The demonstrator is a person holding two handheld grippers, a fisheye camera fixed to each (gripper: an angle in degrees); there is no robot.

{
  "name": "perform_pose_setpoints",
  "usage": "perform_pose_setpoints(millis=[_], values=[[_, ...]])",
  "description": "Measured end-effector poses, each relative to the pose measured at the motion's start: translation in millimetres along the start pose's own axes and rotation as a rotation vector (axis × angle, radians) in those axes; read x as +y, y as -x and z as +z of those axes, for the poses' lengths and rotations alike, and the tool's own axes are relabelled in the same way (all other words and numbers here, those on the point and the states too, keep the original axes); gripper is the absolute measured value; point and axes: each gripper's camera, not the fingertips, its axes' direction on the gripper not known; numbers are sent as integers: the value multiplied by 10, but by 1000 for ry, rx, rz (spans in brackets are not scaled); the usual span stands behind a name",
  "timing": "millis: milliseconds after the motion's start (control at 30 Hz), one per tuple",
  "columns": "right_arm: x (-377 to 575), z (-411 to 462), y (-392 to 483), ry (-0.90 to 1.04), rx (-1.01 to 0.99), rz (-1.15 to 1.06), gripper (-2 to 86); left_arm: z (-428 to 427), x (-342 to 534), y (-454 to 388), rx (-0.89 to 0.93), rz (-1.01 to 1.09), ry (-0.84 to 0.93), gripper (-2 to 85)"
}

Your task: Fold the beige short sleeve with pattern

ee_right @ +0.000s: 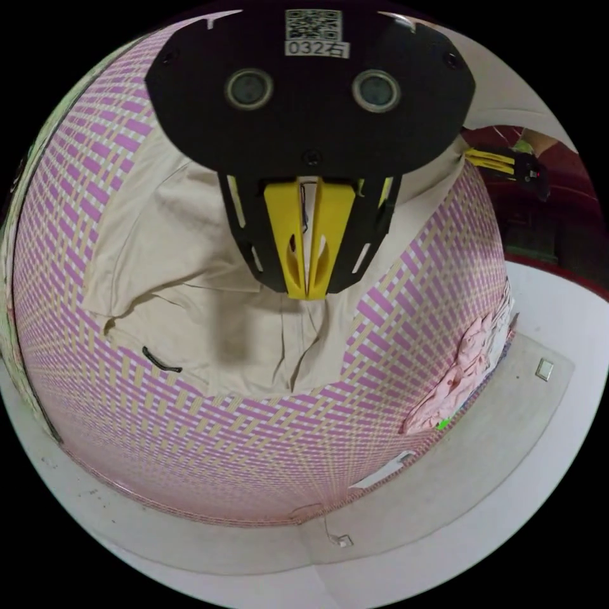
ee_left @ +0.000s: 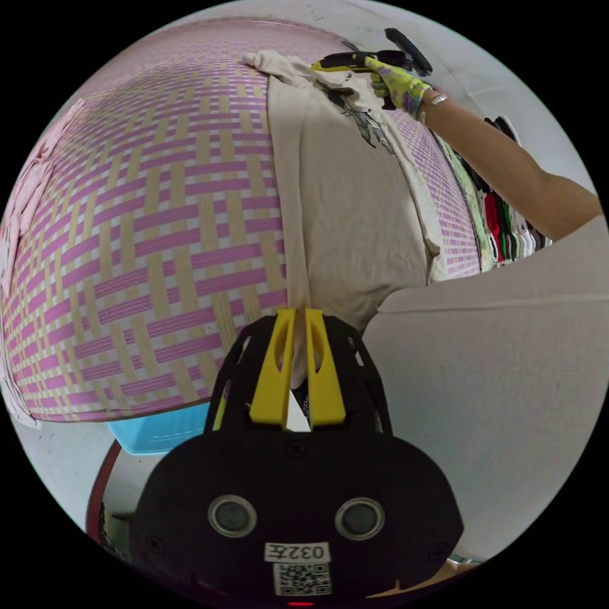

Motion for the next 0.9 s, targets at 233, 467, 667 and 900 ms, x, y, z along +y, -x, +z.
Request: perform_pose_setpoints(millis=[233, 467, 667, 900], values=[[-227, 427, -92, 185, -21, -85, 47, -13, -64, 35, 20, 0, 22, -12], [-123, 355, 1, 168, 39, -163, -8, -30, -94, 63, 33, -9, 32, -15], [236, -145, -416, -127, -63, 97, 1, -40, -98, 103, 56, -22, 34, -16], [269, 73, -769, -43, -105, 264, 68, -47, -90, 111, 64, -33, 36, -15]])
